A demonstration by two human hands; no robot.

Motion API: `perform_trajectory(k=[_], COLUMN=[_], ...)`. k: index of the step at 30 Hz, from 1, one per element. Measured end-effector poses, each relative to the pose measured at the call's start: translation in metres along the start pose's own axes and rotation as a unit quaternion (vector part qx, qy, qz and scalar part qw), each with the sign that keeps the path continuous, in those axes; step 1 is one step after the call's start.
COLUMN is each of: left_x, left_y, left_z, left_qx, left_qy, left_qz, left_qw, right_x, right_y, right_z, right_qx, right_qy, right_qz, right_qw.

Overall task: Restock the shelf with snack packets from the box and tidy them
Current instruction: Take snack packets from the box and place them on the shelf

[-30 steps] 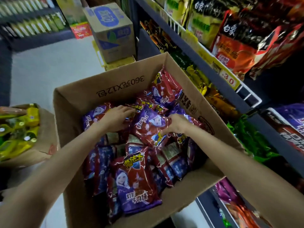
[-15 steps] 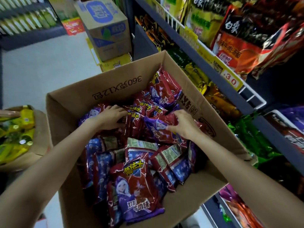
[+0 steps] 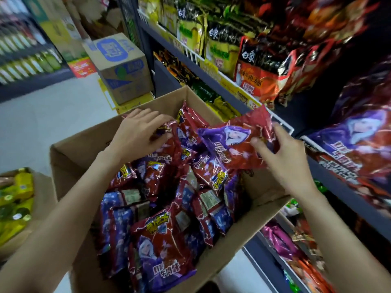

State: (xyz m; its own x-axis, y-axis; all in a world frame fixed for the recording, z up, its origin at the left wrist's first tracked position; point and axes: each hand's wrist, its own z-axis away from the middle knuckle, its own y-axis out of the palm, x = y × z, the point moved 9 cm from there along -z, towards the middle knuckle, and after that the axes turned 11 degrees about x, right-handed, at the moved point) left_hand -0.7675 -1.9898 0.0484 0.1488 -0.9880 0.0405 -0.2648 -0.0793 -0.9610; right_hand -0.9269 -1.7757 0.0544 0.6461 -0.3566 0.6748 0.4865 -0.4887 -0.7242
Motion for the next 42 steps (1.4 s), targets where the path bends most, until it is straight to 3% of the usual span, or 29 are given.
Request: perform_trajectory(k=[5,8,11,15,20,26,31,34,39,42], left_x=[-0.048,-0.089,-0.146,-0.233,-0.34,-0.453,-0.518,-0.528,-0.526,-0.524], left_y=[-0.048,-0.051,-0.052,-0.071,-0.106,-0.125,-0.087,-0.053,-0.014,-0.016], left_z=[-0.034,-0.059,-0.085,-0.113,-0.138,-0.181,-0.234,-0.264,-0.3,-0.307], left_qx=[-0.073,-0.036,-0.006,-0.041,-0.125,-0.18,-0.139,-0.105,-0.032,-0.049], left_qy=[-0.029,-0.051,-0.024,0.037,0.125,0.223,0.274,0.265,0.262,0.281], left_qz=[0.071,0.217,0.262,0.217,0.203,0.144,0.053,-0.009,-0.019,0.003], left_qw=[0.994,0.974,0.965,0.975,0.963,0.947,0.95,0.958,0.964,0.958], right_x=[-0.017,-0.028,-0.047,-0.08,-0.133,-0.183,-0.222,-0.236,-0.26,-0.267], right_y=[-0.071,-0.111,-0.159,-0.242,-0.346,-0.371,-0.366,-0.364,-0.392,-0.392], right_z=[0.036,0.065,0.101,0.157,0.209,0.172,0.124,0.11,0.126,0.124], right_qx=[-0.03,-0.01,-0.011,-0.086,-0.219,-0.149,-0.061,-0.006,-0.113,-0.109], right_qy=[0.051,0.066,0.089,0.106,0.129,0.173,0.187,0.149,0.118,0.117], right_qz=[-0.012,-0.025,-0.033,-0.064,0.035,0.204,0.2,0.116,0.082,0.053], right_qw=[0.998,0.997,0.995,0.989,0.967,0.952,0.96,0.982,0.983,0.986])
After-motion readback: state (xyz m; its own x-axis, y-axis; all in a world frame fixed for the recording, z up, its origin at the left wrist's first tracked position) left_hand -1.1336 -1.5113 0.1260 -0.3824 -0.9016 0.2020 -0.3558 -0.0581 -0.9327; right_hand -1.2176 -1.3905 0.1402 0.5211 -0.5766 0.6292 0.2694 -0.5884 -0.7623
